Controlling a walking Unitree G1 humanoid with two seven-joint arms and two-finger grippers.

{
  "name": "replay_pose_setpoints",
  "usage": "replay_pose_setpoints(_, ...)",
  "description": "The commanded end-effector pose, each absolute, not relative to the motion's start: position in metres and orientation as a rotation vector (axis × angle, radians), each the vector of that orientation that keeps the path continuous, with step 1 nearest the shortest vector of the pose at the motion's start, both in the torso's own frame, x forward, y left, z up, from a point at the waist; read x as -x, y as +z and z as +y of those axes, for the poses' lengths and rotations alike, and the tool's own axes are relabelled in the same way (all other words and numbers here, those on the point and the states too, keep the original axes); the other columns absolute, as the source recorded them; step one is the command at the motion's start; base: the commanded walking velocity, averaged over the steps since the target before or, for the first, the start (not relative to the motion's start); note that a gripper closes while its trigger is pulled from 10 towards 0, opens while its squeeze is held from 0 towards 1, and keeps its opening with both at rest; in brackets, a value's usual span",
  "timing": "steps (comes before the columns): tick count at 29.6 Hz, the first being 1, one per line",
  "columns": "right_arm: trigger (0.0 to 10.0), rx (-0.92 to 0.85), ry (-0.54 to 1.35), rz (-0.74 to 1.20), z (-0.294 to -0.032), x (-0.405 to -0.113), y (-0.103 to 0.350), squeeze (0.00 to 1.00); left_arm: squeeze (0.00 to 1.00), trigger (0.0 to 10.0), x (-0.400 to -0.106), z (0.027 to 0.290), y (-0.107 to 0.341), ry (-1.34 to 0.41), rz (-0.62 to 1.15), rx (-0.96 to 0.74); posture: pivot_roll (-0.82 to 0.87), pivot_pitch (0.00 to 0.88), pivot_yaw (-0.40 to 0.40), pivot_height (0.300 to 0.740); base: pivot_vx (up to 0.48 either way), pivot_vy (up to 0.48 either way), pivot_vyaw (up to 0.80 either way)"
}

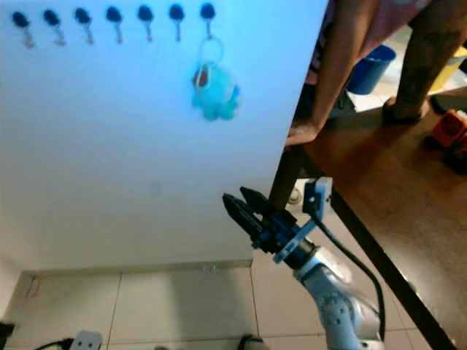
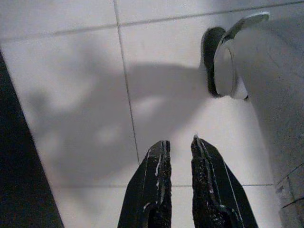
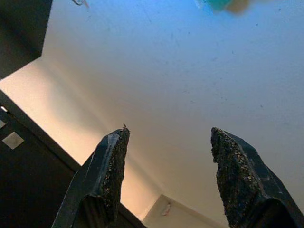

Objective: Hang keys on a hook

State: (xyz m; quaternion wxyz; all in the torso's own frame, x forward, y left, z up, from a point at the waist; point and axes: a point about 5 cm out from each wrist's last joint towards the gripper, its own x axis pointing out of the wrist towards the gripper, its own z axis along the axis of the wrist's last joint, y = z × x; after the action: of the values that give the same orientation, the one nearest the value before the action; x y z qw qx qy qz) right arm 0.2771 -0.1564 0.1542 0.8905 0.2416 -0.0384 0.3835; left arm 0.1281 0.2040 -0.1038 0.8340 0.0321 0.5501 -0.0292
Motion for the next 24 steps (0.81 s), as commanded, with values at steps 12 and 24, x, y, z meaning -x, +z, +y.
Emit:
replay_pose_setpoints(12,10.0,-0.507,0.602,-0.135,-0.182,-0.29,0.158,0.0,0.0,10.0,-0.12,0.195,-0.108,-0.091,1.197,-0.043,-0.11,0.078,0.096,0.74,-0.331,0.0,-0.73)
replay_pose_setpoints(24,10.0,-0.484,0.408,-0.162,-0.203,-0.304,0.163,0.0,0.0,10.0,-0.123,0.194,-0.107,-0.083,1.183,-0.036,-0.11,0.073,0.089,0.74,-0.24,0.0,-0.74)
